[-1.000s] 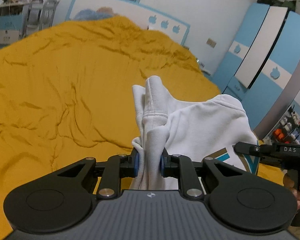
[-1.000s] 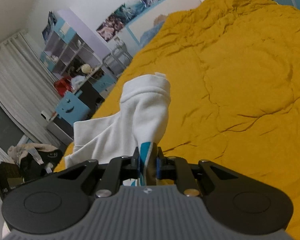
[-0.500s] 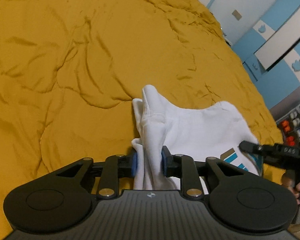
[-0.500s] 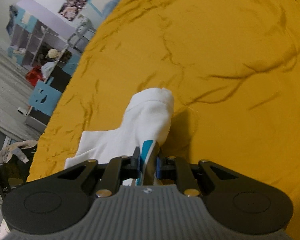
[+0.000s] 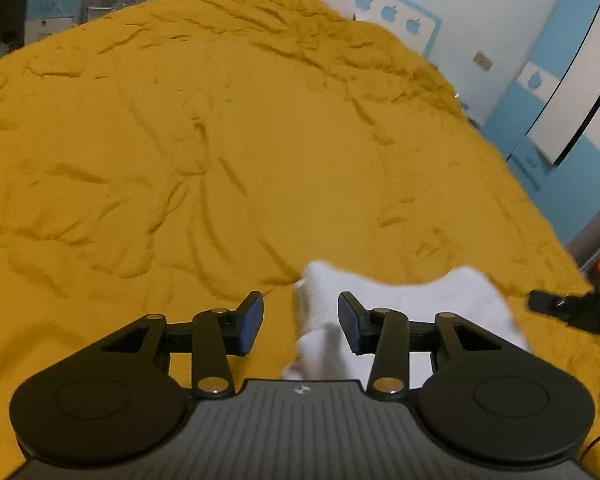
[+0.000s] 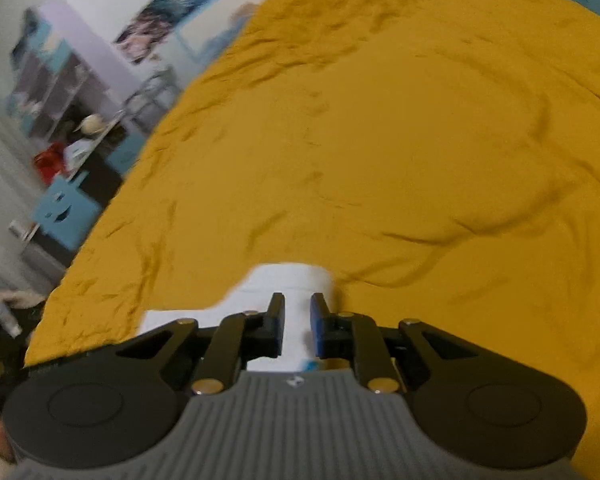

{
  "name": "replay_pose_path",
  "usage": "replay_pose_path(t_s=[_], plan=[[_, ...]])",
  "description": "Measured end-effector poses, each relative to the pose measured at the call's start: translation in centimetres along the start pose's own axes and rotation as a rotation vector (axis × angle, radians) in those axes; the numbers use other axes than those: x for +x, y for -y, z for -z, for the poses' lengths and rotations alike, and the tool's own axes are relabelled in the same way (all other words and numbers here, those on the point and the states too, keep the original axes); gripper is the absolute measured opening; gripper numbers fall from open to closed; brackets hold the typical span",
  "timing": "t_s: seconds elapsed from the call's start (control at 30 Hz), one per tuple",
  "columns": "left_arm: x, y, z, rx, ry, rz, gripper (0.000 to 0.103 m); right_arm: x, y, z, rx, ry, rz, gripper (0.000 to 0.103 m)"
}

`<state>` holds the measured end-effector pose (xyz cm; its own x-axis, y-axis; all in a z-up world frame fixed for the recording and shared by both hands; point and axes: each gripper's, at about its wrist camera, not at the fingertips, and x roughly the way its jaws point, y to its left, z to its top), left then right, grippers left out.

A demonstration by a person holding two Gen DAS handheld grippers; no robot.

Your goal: Fold small clothes

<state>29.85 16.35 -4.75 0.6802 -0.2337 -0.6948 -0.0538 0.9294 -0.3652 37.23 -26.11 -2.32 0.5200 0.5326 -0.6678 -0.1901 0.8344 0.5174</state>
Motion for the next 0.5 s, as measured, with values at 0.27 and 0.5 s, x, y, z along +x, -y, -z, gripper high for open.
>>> replay_pose_path(t_s=[0.27, 0.5], plan=[[5.0, 0.7, 0.8, 0.045, -0.110, 0.018, 0.040, 5.7, -0.3, 0.6, -0.075, -0.083, 0.140, 0.000], [4.5, 0.6, 0.7, 0.029, -0.121, 0.002, 0.041, 5.9, 0.2, 0.4, -0.071, -0.099, 0.194, 0.000]])
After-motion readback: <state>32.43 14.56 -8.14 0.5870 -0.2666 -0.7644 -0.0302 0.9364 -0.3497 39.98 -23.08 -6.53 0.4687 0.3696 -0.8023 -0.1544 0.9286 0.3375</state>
